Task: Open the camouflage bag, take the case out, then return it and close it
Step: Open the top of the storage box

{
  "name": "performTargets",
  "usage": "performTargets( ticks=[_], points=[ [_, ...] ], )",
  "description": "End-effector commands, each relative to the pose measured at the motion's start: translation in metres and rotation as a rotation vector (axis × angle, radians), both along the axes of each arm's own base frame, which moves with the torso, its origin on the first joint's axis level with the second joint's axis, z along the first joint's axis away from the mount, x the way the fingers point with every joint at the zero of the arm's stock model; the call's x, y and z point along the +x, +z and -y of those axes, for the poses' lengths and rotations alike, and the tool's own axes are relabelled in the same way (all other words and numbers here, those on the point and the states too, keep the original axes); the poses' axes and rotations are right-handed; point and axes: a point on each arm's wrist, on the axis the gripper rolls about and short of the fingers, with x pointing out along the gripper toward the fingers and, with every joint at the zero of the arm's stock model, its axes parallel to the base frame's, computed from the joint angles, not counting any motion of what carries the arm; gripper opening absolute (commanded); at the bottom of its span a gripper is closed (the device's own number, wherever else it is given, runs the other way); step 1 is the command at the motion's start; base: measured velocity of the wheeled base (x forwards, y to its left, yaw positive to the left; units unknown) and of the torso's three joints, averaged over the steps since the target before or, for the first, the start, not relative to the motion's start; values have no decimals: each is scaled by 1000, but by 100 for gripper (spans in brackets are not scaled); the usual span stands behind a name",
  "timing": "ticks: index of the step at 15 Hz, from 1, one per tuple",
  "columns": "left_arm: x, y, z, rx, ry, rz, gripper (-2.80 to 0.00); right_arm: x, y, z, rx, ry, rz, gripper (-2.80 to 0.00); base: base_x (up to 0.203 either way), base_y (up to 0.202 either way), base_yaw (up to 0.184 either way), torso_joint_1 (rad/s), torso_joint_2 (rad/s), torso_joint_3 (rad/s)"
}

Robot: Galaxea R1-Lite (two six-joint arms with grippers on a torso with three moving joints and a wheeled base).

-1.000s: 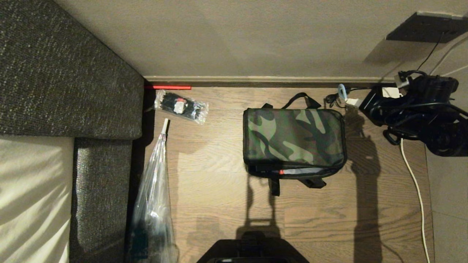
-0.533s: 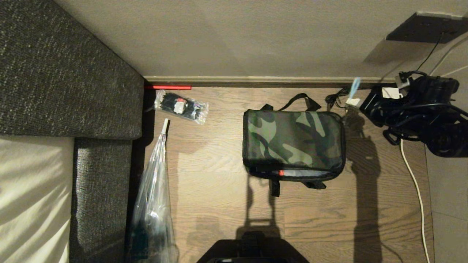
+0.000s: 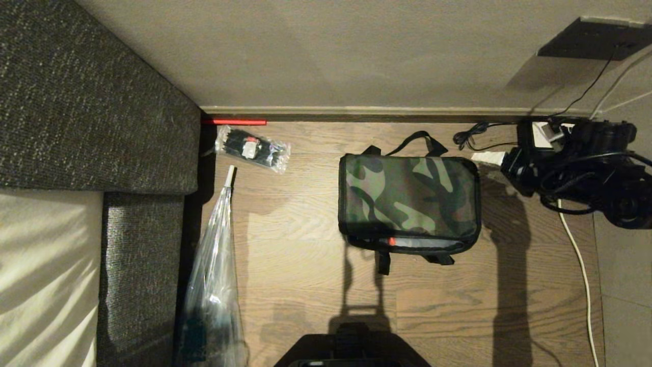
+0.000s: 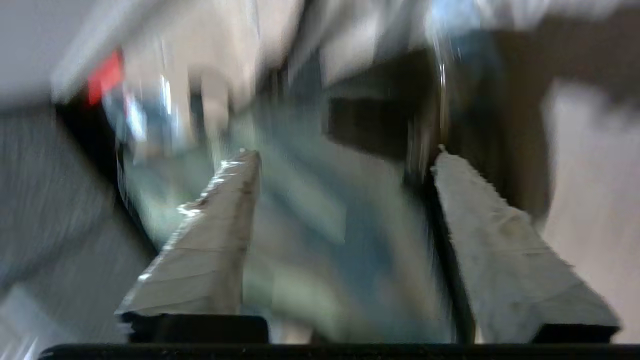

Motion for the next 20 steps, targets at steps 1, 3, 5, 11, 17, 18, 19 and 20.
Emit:
performTargets(
  ticks=[1, 3, 5, 11, 17, 18, 19, 20],
  points=[
    [0, 0, 0, -1, 1, 0, -280, -28, -1, 3, 35, 123, -123, 0, 0, 0, 0, 0, 0, 0],
    [0, 0, 0, -1, 1, 0, -280, -39, -13, 2, 62, 205, -180, 0, 0, 0, 0, 0, 0, 0],
    [0, 0, 0, -1, 1, 0, -280, -40, -19, 1, 72, 207, -212, 0, 0, 0, 0, 0, 0, 0],
    [0, 0, 0, -1, 1, 0, -280, -28, -27, 0, 62, 202, -224, 0, 0, 0, 0, 0, 0, 0],
    [0, 0, 0, -1, 1, 0, -280, -16, -52, 1, -58, 191, -230, 0, 0, 0, 0, 0, 0, 0],
    [0, 0, 0, -1, 1, 0, -280, -15, -52, 1, -60, 193, -228, 0, 0, 0, 0, 0, 0, 0],
    [0, 0, 0, -1, 1, 0, -280, -13, -54, 0, -59, 195, -231, 0, 0, 0, 0, 0, 0, 0],
    [0, 0, 0, -1, 1, 0, -280, -11, -55, -1, -58, 200, -233, 0, 0, 0, 0, 0, 0, 0]
  ],
)
